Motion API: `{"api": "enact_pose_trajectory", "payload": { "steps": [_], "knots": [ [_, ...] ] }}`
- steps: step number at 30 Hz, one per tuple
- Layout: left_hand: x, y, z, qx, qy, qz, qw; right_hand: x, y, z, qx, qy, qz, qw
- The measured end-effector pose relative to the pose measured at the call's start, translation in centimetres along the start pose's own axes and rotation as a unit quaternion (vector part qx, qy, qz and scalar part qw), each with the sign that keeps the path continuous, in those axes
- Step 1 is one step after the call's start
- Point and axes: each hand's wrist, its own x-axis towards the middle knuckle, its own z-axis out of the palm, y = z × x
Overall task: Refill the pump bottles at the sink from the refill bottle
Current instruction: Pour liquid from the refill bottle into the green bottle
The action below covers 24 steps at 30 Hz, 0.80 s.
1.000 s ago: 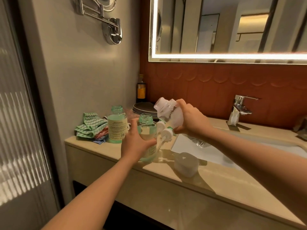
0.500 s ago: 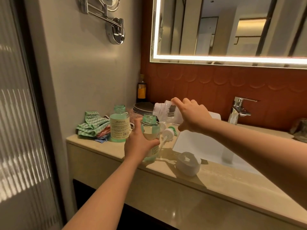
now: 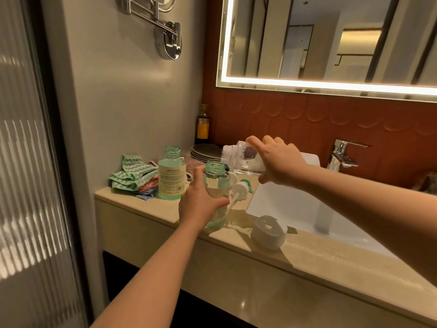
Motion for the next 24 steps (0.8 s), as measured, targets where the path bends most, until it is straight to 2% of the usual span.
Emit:
{"api": "enact_pose_trajectory", "payload": {
  "steps": [24],
  "knots": [
    [-0.04,-0.17,0.02,-0.001,0.001,0.005,1.000,0.67,0.41,0.11,-0.048,0.024,-0.021,0.998]
  ]
}}
